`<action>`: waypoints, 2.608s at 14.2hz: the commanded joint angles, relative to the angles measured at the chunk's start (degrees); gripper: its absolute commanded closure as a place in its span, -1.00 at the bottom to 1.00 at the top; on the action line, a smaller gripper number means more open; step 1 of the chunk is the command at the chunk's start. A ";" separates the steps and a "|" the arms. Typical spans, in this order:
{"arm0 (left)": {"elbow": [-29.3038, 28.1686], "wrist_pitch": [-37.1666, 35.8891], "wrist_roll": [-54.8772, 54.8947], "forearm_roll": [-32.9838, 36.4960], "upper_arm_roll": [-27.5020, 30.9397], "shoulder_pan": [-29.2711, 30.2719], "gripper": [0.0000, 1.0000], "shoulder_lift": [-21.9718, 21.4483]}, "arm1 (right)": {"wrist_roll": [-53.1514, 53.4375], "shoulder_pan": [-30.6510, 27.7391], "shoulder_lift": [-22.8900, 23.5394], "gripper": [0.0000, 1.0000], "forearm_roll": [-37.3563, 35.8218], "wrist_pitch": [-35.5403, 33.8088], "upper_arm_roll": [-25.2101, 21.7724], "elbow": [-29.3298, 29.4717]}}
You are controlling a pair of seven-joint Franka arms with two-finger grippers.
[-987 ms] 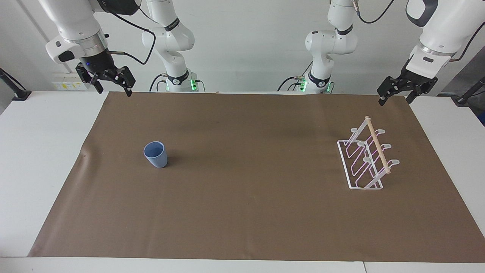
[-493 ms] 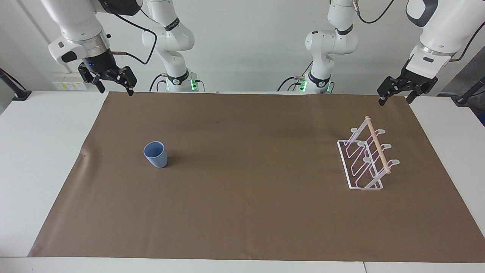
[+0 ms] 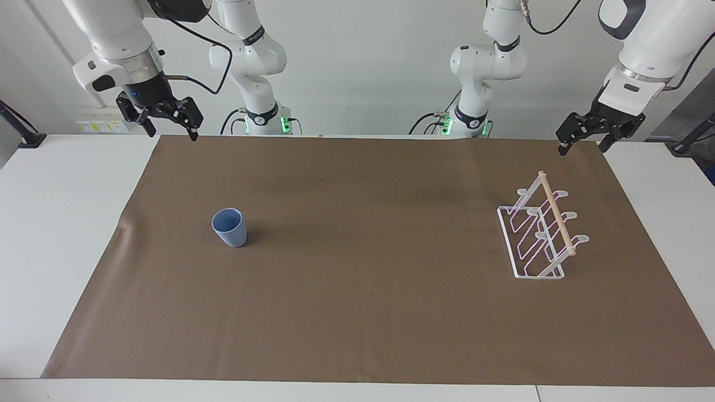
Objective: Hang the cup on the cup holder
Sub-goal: 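Move the right gripper toward the light blue cup, then grasp the blue cup rim with the right gripper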
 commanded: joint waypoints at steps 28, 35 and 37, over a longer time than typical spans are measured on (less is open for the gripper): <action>-1.83 0.45 -0.63 0.63 0.07 -0.07 -1.00 -1.55 | -20.18 -0.82 12.77 -1.00 8.18 40.97 -0.05 -25.10; -1.83 0.45 -0.63 0.63 -0.02 -0.07 -1.00 -1.55 | -20.81 -1.00 12.77 1.00 8.36 40.97 -0.05 -25.10; -1.83 0.45 -0.63 0.63 0.07 -0.07 -1.00 -1.55 | -20.72 -0.83 12.77 1.00 8.36 40.97 -0.05 -24.93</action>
